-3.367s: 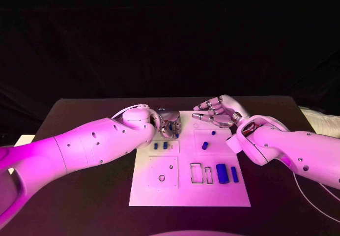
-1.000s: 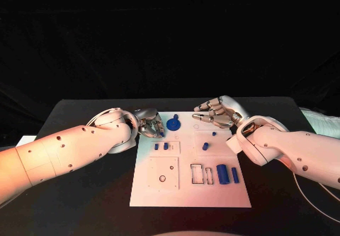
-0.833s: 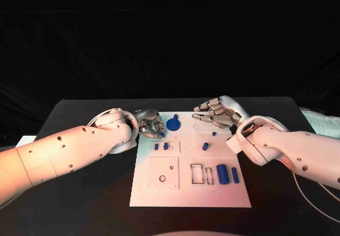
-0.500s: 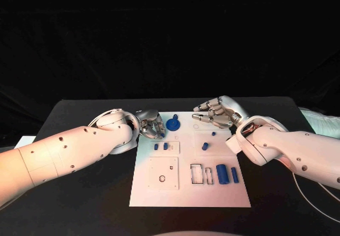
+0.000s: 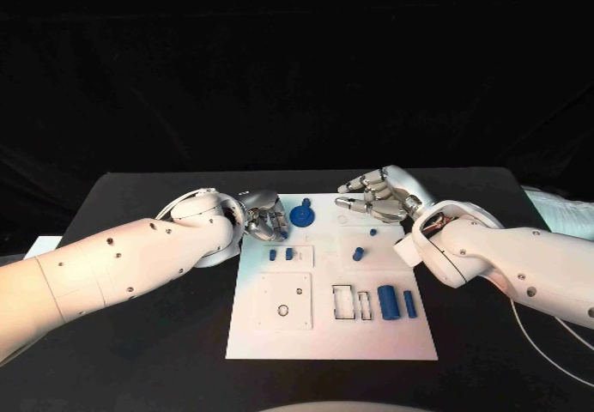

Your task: Assemble the parts on the task board

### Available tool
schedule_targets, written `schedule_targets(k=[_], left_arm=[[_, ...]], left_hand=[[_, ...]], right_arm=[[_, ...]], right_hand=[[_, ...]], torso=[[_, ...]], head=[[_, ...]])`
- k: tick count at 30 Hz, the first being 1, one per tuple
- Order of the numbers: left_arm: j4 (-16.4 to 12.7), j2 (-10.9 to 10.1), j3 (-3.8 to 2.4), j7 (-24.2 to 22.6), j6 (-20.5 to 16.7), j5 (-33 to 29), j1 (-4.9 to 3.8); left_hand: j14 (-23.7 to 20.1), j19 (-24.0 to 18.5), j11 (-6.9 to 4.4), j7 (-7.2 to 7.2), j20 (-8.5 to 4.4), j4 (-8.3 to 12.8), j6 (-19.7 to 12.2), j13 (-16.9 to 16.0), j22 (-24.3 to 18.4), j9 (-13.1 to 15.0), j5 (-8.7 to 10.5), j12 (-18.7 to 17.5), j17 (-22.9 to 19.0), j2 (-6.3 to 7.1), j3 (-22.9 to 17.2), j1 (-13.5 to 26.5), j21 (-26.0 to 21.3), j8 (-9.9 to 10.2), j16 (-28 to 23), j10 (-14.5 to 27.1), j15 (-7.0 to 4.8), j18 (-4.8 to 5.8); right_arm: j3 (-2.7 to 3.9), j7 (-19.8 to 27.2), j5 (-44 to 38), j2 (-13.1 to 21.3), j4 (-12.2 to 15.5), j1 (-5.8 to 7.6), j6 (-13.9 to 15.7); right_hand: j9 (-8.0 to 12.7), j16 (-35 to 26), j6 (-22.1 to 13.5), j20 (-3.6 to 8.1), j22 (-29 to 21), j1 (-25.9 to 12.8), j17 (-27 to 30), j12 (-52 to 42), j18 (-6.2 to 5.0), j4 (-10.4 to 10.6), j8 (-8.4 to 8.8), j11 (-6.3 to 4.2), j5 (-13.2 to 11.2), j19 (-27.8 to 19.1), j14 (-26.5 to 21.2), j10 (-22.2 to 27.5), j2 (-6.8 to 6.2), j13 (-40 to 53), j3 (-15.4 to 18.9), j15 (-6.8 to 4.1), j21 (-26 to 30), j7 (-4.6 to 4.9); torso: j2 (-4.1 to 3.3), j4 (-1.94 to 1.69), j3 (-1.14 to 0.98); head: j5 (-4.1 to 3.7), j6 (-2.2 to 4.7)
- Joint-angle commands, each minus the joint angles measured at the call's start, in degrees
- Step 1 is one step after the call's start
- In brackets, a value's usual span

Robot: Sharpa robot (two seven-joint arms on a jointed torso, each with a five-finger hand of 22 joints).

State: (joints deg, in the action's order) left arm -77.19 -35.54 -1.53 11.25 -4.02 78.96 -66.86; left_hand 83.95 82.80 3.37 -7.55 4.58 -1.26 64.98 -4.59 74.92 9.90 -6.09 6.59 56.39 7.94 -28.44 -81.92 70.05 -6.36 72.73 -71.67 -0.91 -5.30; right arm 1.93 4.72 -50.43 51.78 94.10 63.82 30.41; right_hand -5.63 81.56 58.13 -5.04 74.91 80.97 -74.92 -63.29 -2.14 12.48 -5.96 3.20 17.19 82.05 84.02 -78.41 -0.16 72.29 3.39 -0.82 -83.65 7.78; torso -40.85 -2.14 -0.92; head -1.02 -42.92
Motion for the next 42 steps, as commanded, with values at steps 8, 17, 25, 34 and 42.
schedule_targets(k=[8, 17, 25, 34, 42], left_arm=[[0.32, 0.25, 0.09, 1.39, 2.30, 0.86, 0.15], [0.30, 0.00, 0.09, 1.38, 1.56, 0.15, 0.15], [0.14, -0.45, 0.09, 1.30, 0.58, -0.06, 0.15], [-0.82, -2.21, 0.07, -0.35, -2.17, -2.63, 0.14], [-3.26, -7.59, 0.08, -13.30, -10.33, -34.60, 0.06]], left_hand=[[0.66, 0.10, 0.80, -0.83, 0.26, -0.16, -1.21, 0.29, 0.27, -0.77, -0.15, -1.81, -0.66, 0.45, 0.22, 1.63, -0.13, 1.48, -0.29, 0.74, 0.09, 0.73], [0.43, -0.45, 2.17, -2.34, 1.22, -0.14, -7.69, 0.71, -0.33, -3.35, -0.21, -3.10, -1.16, 2.13, -0.02, 2.61, -1.34, 2.99, 0.02, 3.13, 1.20, 0.54], [0.25, -0.79, 2.55, -2.64, 1.56, -0.12, -8.88, 0.82, -0.80, -4.10, -0.19, -3.15, -1.54, 2.60, -0.01, 2.81, -2.14, 2.87, 0.02, 4.39, 1.50, 0.37], [0.17, -0.93, 2.66, -2.75, 1.75, 0.24, -8.64, 0.79, -1.01, -4.44, -0.29, -3.03, -1.71, 2.22, -0.65, 2.11, -2.54, 2.54, 0.12, 4.97, 1.62, 0.27], [-2.75, -4.57, 2.55, -2.80, 1.69, 1.68, -5.32, 0.53, -6.34, -4.58, -0.40, -2.08, -9.59, -0.30, -4.97, -0.28, -10.62, 1.23, -4.25, 3.93, 1.48, -1.44]], right_arm=[[0.00, 0.19, -0.29, -0.06, 0.01, -0.06, -0.58], [0.00, 0.12, -0.29, -0.01, -0.05, -0.07, -0.56], [0.00, -0.24, -0.32, 0.13, -0.28, -0.08, -0.66], [0.00, -4.04, -5.30, 0.71, -2.13, -0.09, -4.16], [0.08, -9.95, -21.76, 2.72, -3.64, 0.01, -11.92]], right_hand=[[-0.09, -0.28, -0.01, -0.05, 4.51, -0.46, -0.34, -0.16, -0.61, -0.06, 0.02, -0.46, 0.37, -0.35, 2.92, -0.12, 0.23, -0.08, 0.25, -0.52, 0.22, -0.02], [-0.15, -0.41, 0.03, -0.04, 4.41, -0.47, -0.19, -0.08, -0.64, -0.05, 0.00, -0.47, 0.40, -0.42, 2.91, -0.10, 0.33, -0.16, 0.29, -0.53, 0.30, -0.03], [-0.15, -0.56, 0.02, -0.04, 4.13, -0.47, 0.06, 0.27, -0.71, -0.06, 0.00, -0.47, 0.40, -0.64, 2.85, 0.06, 0.32, -0.39, 0.31, -0.53, 0.48, -0.03], [-0.39, -6.40, -0.18, 0.24, -0.35, 3.96, 8.02, 34.67, -1.81, -1.25, 0.31, -0.30, -0.79, -3.79, 1.19, 15.87, 1.06, -24.72, -2.36, -0.60, 3.71, 0.27], [-0.44, -6.61, 1.71, -1.21, -0.07, 8.45, 8.47, 54.43, -1.72, -2.31, 1.27, 1.74, -3.31, -3.24, 1.77, 16.22, -2.26, -46.41, -9.01, 0.87, 3.67, 1.02]], torso=[[0.05, -0.04, -0.01], [0.02, -0.01, 0.01], [0.04, -0.02, 0.03], [0.14, -0.01, 0.08], [0.31, 0.00, 0.08]], head=[[-0.01, -0.05], [-0.02, -0.07], [-0.05, -0.09], [-0.27, 0.14], [-0.70, 0.52]])
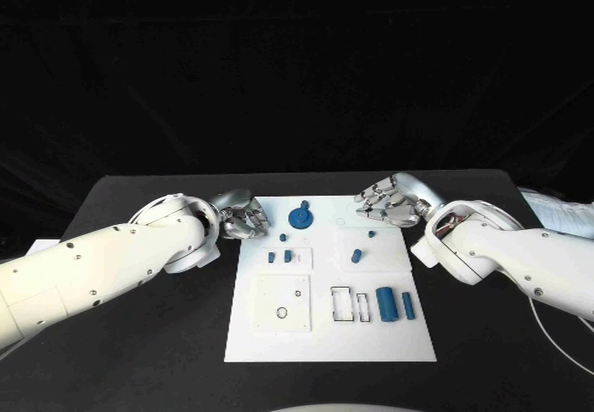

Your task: Assemble the parts on the task board

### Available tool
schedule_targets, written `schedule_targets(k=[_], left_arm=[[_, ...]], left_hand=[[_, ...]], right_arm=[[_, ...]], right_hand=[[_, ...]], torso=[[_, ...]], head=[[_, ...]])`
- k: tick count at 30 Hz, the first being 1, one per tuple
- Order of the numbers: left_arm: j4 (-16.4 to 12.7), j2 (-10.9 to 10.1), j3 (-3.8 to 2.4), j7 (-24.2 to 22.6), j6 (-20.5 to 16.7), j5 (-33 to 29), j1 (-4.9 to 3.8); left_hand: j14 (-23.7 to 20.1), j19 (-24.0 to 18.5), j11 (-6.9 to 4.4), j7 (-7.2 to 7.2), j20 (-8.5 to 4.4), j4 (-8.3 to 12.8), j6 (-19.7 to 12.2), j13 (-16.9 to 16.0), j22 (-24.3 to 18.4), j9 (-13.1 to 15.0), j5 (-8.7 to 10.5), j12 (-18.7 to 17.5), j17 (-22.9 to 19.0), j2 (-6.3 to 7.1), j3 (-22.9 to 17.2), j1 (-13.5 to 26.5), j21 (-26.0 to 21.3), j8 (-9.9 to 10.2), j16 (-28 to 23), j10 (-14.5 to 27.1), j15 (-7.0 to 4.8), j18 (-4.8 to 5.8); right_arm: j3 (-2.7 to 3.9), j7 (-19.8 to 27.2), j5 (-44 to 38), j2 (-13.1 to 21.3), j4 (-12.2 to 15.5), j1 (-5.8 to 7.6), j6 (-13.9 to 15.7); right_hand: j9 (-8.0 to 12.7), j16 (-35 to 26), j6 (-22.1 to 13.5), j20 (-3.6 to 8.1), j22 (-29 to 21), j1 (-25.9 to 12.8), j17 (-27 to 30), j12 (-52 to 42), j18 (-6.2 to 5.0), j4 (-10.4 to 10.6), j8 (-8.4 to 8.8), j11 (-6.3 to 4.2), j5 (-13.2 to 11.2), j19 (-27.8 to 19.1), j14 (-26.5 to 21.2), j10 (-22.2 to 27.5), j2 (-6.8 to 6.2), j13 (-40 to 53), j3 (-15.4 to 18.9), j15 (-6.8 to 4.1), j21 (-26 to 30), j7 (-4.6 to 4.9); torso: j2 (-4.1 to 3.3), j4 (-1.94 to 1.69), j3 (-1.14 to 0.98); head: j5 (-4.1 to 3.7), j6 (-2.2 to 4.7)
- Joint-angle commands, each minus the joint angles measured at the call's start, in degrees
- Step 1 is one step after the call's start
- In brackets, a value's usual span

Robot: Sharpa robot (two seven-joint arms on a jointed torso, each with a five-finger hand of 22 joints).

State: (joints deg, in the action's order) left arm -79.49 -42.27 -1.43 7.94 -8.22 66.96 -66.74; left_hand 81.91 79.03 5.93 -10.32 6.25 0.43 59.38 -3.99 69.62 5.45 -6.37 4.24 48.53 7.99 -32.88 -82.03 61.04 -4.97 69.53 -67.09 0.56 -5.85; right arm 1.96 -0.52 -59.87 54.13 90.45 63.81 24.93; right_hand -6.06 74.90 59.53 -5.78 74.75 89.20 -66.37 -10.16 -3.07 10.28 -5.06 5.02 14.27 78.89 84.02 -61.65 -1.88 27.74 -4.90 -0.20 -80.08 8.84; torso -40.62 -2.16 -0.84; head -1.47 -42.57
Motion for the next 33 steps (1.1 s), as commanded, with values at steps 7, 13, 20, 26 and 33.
schedule_targets(k=[7, 13, 20, 26, 33], left_arm=[[-5.25, -5.00, 1.02, -23.46, -6.54, -62.89, -0.05], [-8.87, -6.98, 1.77, -26.83, -5.14, -71.55, 0.01], [-10.53, -8.13, 2.05, -27.77, -4.83, -75.28, 0.07], [-11.05, -8.52, 2.11, -28.07, -4.61, -76.71, 0.08], [-11.33, -8.74, 2.13, -27.92, -4.32, -76.99, 0.08]], left_hand=[[-7.23, -8.29, 0.00, -0.13, 0.45, -1.84, -0.17, -0.44, -10.30, -0.87, 0.32, 1.96, -14.91, -0.21, 1.98, 3.72, -15.92, -0.08, -9.59, -0.60, 0.41, -3.37], [-8.35, -9.67, -0.10, 0.02, 0.53, -2.49, -0.11, -0.68, -12.37, -1.07, 0.34, 2.94, -16.90, -0.22, 4.43, 5.03, -19.06, -0.31, -10.72, -0.62, 0.34, -3.84], [-8.92, -10.08, -0.21, 0.16, 0.51, -2.75, 0.05, -0.87, -13.50, -1.19, 0.35, 3.80, -18.06, -0.38, 6.18, 5.53, -20.69, -0.58, -11.22, -0.54, 0.31, -4.00], [-9.06, -10.18, -0.27, 0.24, 0.49, -2.75, 0.09, -0.95, -13.95, -1.24, 0.32, 4.16, -18.38, -0.50, 6.84, 5.51, -21.32, -0.69, -11.31, -0.50, 0.26, -4.08], [-9.16, -10.28, -0.33, 0.30, 0.46, -2.67, 0.15, -0.99, -14.26, -1.25, 0.28, 4.37, -18.62, -0.68, 7.07, 5.32, -21.76, -0.78, -11.39, -0.49, 0.22, -4.14]], right_arm=[[0.15, -11.53, -31.33, 1.68, 1.21, 0.15, -12.46], [0.17, -14.75, -39.56, 1.28, 1.53, 0.13, -15.59], [0.16, -15.75, -42.87, -0.04, 1.25, 0.06, -16.32], [0.10, -15.65, -42.92, -1.45, 0.42, -0.13, -17.55], [0.07, -15.14, -42.33, -2.20, 0.10, -0.62, -18.70]], right_hand=[[0.08, 0.21, 1.82, -0.44, 0.15, -0.98, 0.01, 5.03, -0.81, 0.13, 1.07, -0.48, -1.92, -0.07, 1.78, -1.96, -3.37, -9.93, -3.98, 0.25, 0.13, -1.17], [0.16, -0.12, 2.17, -0.21, -0.11, -1.65, 0.57, 5.82, -0.87, 0.42, 1.28, -0.68, -3.46, -0.27, 1.67, -2.04, -4.21, -12.75, -4.96, -0.09, 0.39, -1.71], [0.26, -0.27, 2.22, 0.13, -0.19, -1.96, 0.79, 6.18, -0.89, 0.61, 1.38, -0.76, -3.73, -0.31, 1.65, -1.92, -4.43, -14.53, -5.77, -0.48, 0.50, -1.73], [0.29, -0.26, 2.38, 0.31, -0.12, -2.00, 0.77, 6.20, -0.87, 0.70, 1.33, -0.84, -3.83, -0.24, 1.69, -2.05, -4.21, -15.56, -6.48, -0.70, 0.49, -1.77], [0.12, -0.12, 3.60, 0.53, 0.14, -1.70, 0.62, 5.85, -0.80, 0.55, 1.03, -1.08, -4.37, 0.01, 1.79, -3.49, -3.52, -17.18, -8.29, -0.91, 0.35, -1.99]], torso=[[0.11, -0.09, 0.23], [-0.02, -0.04, 0.10], [-0.04, 0.01, 0.15], [-0.06, -0.01, 0.03], [-0.01, 0.06, 0.01]], head=[[-1.34, 0.46], [-1.55, 0.64], [-1.64, 0.76], [-1.64, 0.66], [-1.58, 0.33]])
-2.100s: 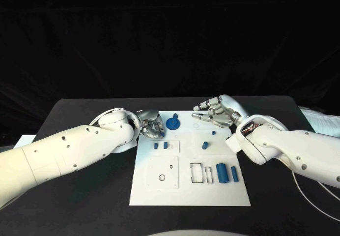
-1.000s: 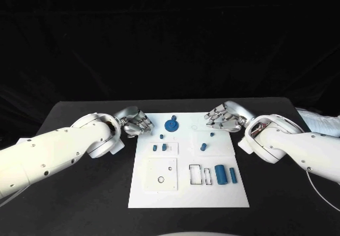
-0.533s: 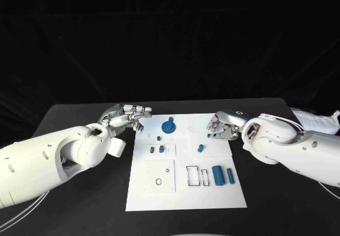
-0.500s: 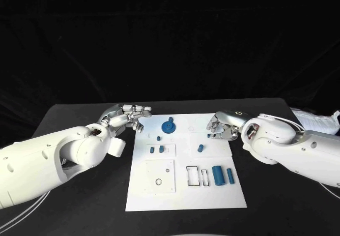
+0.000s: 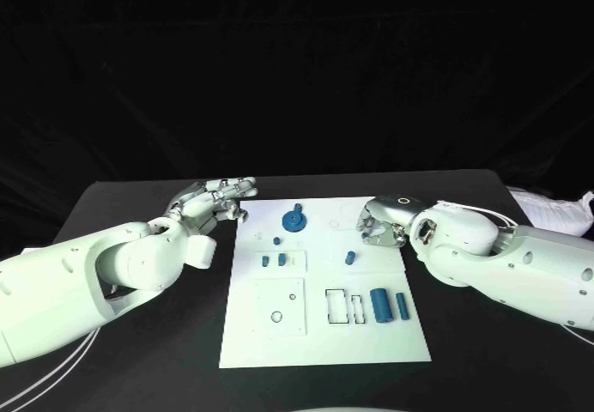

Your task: Assemble the parts on the task board

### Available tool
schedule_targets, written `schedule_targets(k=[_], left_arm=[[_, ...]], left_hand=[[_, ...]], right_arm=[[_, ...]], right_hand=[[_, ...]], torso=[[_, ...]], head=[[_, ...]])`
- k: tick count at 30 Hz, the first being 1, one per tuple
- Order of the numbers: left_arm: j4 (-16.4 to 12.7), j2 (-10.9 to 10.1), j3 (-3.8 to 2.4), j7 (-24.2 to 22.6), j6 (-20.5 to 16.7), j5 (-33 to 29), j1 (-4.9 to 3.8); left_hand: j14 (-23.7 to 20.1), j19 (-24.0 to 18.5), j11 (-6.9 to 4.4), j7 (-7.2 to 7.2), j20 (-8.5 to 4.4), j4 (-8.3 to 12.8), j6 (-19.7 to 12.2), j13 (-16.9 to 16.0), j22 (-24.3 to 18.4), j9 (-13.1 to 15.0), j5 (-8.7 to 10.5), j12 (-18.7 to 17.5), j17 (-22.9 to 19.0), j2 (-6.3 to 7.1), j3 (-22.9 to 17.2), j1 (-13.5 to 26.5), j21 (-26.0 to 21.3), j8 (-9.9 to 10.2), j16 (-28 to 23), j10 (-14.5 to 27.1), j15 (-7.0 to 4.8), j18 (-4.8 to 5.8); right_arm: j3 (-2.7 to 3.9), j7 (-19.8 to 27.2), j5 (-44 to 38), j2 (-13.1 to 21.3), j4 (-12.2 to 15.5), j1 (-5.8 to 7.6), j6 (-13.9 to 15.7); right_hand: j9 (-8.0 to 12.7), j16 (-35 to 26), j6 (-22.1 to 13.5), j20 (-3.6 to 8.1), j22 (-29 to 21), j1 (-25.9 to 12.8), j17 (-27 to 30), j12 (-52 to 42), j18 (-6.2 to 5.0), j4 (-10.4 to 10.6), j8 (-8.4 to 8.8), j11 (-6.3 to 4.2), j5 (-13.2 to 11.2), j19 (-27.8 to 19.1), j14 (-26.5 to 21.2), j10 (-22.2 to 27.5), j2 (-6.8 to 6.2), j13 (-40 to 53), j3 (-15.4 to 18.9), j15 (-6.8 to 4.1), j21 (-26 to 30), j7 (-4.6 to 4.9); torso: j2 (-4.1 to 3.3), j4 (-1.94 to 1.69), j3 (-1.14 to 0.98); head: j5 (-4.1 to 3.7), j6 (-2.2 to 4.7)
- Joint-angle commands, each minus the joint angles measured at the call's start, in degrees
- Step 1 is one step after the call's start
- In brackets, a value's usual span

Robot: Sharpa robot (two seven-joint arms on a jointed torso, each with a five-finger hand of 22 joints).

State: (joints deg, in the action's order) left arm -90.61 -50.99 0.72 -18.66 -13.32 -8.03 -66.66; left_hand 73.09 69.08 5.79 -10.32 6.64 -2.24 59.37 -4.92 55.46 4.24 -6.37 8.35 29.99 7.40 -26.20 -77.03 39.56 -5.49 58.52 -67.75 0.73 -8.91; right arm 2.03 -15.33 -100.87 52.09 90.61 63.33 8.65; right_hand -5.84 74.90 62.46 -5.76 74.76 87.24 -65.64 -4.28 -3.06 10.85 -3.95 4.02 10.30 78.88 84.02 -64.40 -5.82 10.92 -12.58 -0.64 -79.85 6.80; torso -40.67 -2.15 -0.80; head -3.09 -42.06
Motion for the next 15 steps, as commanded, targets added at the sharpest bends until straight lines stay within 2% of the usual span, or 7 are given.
schedule_targets(k=[1, 8, 15], left_arm=[[-0.20, -0.03, -0.02, -1.29, 0.79, -2.01, 0.01], [-0.05, -0.11, 0.00, -0.90, 0.83, -1.97, 0.01], [0.08, -0.15, 0.02, -0.69, 0.86, -1.86, 0.01]], left_hand=[[-0.34, -0.32, -0.20, 0.29, 0.07, -0.01, 0.16, -0.06, -0.09, -0.05, 0.28, 0.26, -0.08, -0.09, 0.39, 0.32, -0.28, -0.26, -0.39, 0.17, 0.05, -1.09], [-0.51, -0.43, -0.23, 0.31, 0.03, 0.19, 0.14, -0.10, -0.46, -0.09, 0.23, 0.48, -0.43, -0.25, 0.63, -0.03, -0.80, -0.32, -0.53, 0.30, 0.00, -1.16], [-0.57, -0.45, -0.23, 0.31, 0.01, 0.30, 0.09, -0.11, -0.57, -0.12, 0.22, 0.55, -0.52, -0.30, 0.73, -0.19, -0.95, -0.32, -0.56, 0.39, 0.00, -1.16]], right_arm=[[0.00, -0.28, -1.30, -0.19, -0.05, -0.17, -2.59], [-0.01, -0.43, -1.28, -0.31, 0.07, -0.32, -3.77], [-0.01, -1.50, -2.42, -0.42, 0.21, -0.42, -3.57]], right_hand=[[-0.15, -0.10, 0.93, 0.55, 0.19, 0.32, -0.13, -0.08, -0.80, -0.07, -0.13, -0.15, -0.62, 0.07, 1.81, -1.04, 0.52, -0.56, -0.93, -0.52, 0.09, 0.01], [-0.68, 0.21, 3.32, 0.71, 0.91, 0.90, -0.43, -0.56, -0.62, -0.95, -0.78, -0.70, -1.83, 0.63, 1.96, -3.89, 1.37, -1.77, -3.59, -0.65, -0.39, -0.37], [-1.31, 0.61, 4.94, 0.78, 1.82, 2.18, -0.84, -0.53, -0.41, -3.71, -1.09, -0.80, -3.97, 1.22, 2.05, -6.66, 2.11, -2.76, -8.13, -0.65, -1.03, -0.15]], torso=[[0.03, 0.05, -0.03], [0.08, 0.02, -0.04], [0.08, 0.01, -0.04]], head=[[0.04, -0.18], [0.00, -0.28], [-0.09, -0.34]])
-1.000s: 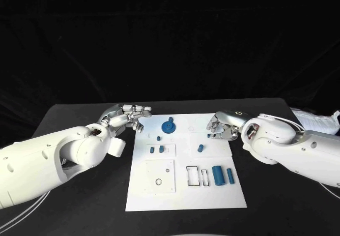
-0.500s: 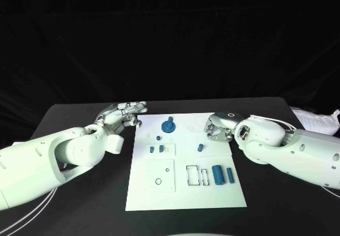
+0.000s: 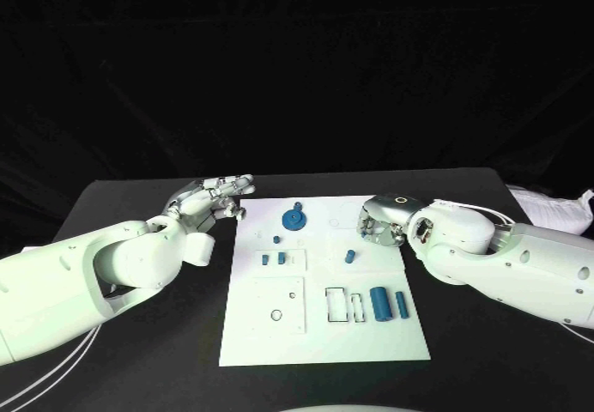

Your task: Assemble the parts on the task board

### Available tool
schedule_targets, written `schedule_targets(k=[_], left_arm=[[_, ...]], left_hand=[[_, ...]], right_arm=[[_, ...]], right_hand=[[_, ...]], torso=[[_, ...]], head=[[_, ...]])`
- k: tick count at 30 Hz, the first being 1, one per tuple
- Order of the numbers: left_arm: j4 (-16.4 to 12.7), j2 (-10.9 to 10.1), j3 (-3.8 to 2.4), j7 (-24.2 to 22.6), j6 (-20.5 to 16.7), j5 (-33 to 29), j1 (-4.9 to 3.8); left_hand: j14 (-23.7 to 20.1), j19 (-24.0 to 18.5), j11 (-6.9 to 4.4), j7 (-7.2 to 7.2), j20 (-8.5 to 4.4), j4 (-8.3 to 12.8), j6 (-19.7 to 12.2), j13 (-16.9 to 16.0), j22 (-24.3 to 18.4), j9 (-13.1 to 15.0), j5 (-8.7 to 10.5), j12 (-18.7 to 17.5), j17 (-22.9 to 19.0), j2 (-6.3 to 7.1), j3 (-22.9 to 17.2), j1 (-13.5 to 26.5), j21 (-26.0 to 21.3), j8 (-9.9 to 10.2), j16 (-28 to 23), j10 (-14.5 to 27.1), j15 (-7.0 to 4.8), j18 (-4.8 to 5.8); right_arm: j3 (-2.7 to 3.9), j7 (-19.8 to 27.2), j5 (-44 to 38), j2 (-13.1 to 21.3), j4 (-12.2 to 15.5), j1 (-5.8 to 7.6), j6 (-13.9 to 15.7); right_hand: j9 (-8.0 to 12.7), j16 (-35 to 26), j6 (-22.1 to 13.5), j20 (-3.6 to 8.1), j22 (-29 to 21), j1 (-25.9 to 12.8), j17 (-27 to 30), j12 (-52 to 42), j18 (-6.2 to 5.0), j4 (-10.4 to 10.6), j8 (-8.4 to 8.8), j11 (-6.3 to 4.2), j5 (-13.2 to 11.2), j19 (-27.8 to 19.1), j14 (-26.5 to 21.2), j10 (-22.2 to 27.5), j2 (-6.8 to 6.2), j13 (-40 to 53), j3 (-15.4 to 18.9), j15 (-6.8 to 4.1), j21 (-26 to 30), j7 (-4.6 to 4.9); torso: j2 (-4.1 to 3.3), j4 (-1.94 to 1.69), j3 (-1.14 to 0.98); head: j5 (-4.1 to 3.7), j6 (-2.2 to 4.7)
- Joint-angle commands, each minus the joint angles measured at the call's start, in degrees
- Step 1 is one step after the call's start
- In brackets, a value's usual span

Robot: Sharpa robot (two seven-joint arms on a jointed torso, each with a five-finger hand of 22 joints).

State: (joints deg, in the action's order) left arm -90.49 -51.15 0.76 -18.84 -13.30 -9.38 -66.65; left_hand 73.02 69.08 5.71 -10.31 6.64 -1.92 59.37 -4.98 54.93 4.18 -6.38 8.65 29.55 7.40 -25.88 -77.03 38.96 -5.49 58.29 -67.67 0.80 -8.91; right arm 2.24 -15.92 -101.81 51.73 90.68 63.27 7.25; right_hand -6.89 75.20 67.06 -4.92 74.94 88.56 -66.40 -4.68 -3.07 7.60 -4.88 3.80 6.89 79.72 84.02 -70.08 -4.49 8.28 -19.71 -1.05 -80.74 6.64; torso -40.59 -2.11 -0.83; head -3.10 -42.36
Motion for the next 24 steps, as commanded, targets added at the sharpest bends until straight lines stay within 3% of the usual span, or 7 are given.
schedule_targets(k=[1, 5, 10, 24], left_arm=[[-0.03, 0.01, -0.02, -0.49, 0.84, -0.49, 0.00], [-0.02, 0.05, -0.02, -0.48, 0.88, -0.34, 0.00], [0.01, 0.09, -0.02, -0.44, 0.90, -0.27, 0.00], [0.23, 0.11, -0.02, -0.34, 1.07, 0.00, 0.00]], left_hand=[[-0.50, -0.45, -0.15, 0.30, 0.01, -0.02, 0.09, -0.05, -0.04, -0.06, 0.22, 0.25, -0.09, -0.30, 0.42, -0.19, -0.35, -0.33, -0.33, 0.30, -0.07, -1.17], [-0.56, -0.48, -0.15, 0.30, 0.00, 0.13, 0.06, -0.07, -0.20, -0.08, 0.19, 0.38, -0.17, -0.42, 0.53, -0.44, -0.58, -0.36, -0.33, 0.40, -0.08, -1.19], [-0.56, -0.48, -0.15, 0.29, -0.01, 0.20, 0.05, -0.07, -0.26, -0.09, 0.18, 0.43, -0.17, -0.49, 0.57, -0.56, -0.67, -0.37, -0.30, 0.46, -0.08, -1.19], [-0.66, -0.43, -0.15, 0.28, -0.05, 0.64, -0.01, -0.10, -0.45, -0.13, 0.13, 0.70, -0.39, -0.69, 0.68, -1.20, -0.93, -0.44, -0.31, 0.64, -0.11, -1.21]], right_arm=[[-0.22, -1.07, -1.77, -0.10, 0.15, -0.37, -1.82], [-0.22, -1.64, -2.92, -0.27, 0.26, -0.45, -0.09], [-0.21, -1.86, -3.38, -0.31, 0.66, -0.49, 1.65], [0.26, -2.46, -2.69, 1.96, 4.77, 0.01, 4.44]], right_hand=[[-0.31, 0.38, 0.36, -0.07, 1.74, 0.76, -0.14, 0.02, -0.39, -0.81, -0.08, -0.54, -1.14, 0.43, 2.06, -1.17, 0.88, -0.32, -1.85, -0.23, -0.21, 0.05], [-0.57, 0.60, 0.46, -0.14, 2.14, -0.02, -0.31, 0.64, -0.32, -2.55, 0.31, -0.38, -2.59, 0.58, 2.07, -1.89, 0.66, -1.09, -5.97, -0.11, -0.50, 0.19], [-0.86, 0.81, 0.56, -0.26, 2.40, -2.01, -0.42, 0.91, -0.29, -4.27, 0.72, -0.30, -2.69, 0.61, 2.07, -2.19, -0.29, -1.85, -9.86, 0.02, -0.68, 0.37], [-1.06, 0.93, 0.66, -0.32, 2.62, -3.60, -0.51, 0.94, -0.26, -4.76, 0.81, -0.30, -3.24, 0.70, 2.07, -2.18, -0.81, -2.21, -11.01, 0.09, -0.82, 0.48]], torso=[[0.00, -0.02, -0.01], [0.01, -0.03, 0.02], [0.02, -0.06, 0.03], [0.13, 0.01, 0.06]], head=[[-0.08, -0.04], [-0.19, -0.06], [-0.27, -0.09], [-0.46, 0.09]])
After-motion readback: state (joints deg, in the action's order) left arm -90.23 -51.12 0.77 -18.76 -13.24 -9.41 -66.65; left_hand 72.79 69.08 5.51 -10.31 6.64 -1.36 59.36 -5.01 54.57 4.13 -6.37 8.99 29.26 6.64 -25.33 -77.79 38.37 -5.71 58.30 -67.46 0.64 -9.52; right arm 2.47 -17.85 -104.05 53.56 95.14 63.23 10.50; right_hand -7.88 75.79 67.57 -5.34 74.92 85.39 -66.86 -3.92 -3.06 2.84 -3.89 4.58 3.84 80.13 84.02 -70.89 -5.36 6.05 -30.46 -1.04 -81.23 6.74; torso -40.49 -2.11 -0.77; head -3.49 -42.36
